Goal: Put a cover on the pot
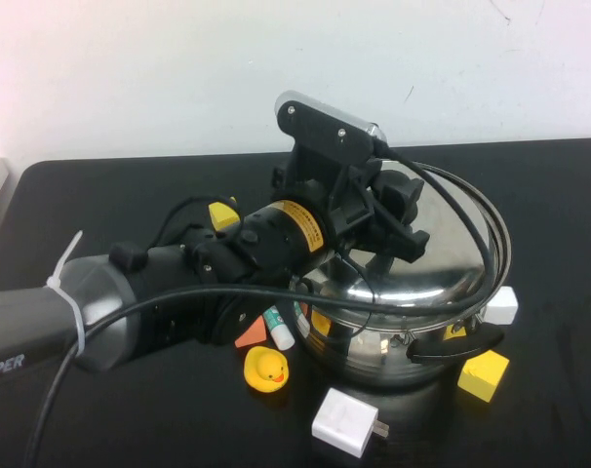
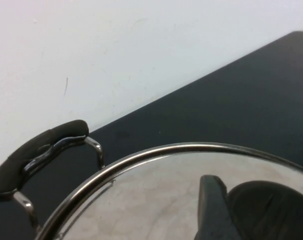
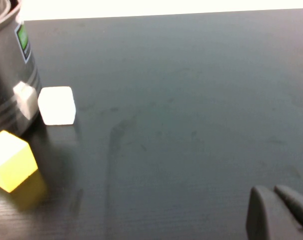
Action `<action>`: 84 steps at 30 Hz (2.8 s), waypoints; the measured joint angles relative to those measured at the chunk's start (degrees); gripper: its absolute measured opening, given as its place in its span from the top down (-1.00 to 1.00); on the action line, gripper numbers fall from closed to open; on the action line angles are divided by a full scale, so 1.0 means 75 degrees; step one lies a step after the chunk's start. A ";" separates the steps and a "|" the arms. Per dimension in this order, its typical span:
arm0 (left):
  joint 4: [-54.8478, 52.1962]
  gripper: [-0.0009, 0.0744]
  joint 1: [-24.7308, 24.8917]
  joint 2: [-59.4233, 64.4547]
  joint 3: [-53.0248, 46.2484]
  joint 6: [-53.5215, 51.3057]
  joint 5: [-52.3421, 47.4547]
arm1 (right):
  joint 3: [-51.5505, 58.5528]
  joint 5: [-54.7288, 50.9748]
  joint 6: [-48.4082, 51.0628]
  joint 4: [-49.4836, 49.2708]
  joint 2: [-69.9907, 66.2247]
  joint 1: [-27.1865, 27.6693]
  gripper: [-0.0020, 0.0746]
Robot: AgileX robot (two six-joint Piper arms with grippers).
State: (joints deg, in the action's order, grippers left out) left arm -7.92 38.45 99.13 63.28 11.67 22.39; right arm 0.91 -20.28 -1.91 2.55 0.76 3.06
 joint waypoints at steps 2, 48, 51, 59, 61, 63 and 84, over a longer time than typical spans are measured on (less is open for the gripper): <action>0.0000 0.09 0.0000 0.0000 -0.0068 0.0000 0.0153 | 0.0000 0.0000 0.0000 0.0000 0.0000 0.0000 0.95; 0.0017 0.09 0.0000 0.0658 -0.0132 -0.0276 0.1590 | 0.0000 0.0000 0.0000 0.0000 0.0000 0.0000 0.95; 0.0017 0.09 0.0000 0.0668 -0.0119 -0.0171 0.1623 | 0.0000 0.0000 0.0000 0.0000 0.0000 0.0000 0.95; 0.0031 0.07 0.0000 0.0668 -0.0119 -0.0054 0.1627 | 0.0000 0.0000 0.0000 0.0000 0.0000 0.0000 0.95; 0.0112 -0.06 0.0000 0.0668 -0.0119 0.0020 0.1519 | 0.0000 0.0000 0.0000 0.0000 0.0000 0.0000 0.95; 0.0260 -0.24 0.0000 0.0668 -0.0119 0.0038 0.1402 | 0.0000 0.0000 0.0000 0.0000 0.0000 0.0000 0.95; 0.6522 0.91 0.0000 -0.4453 -0.0132 -0.6923 -0.1568 | 0.0000 0.0000 0.0000 0.0000 0.0000 0.0000 0.95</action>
State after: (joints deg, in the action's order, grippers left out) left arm 40.99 38.45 65.73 62.29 -40.26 10.63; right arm 0.91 -20.28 -1.91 2.55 0.76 3.06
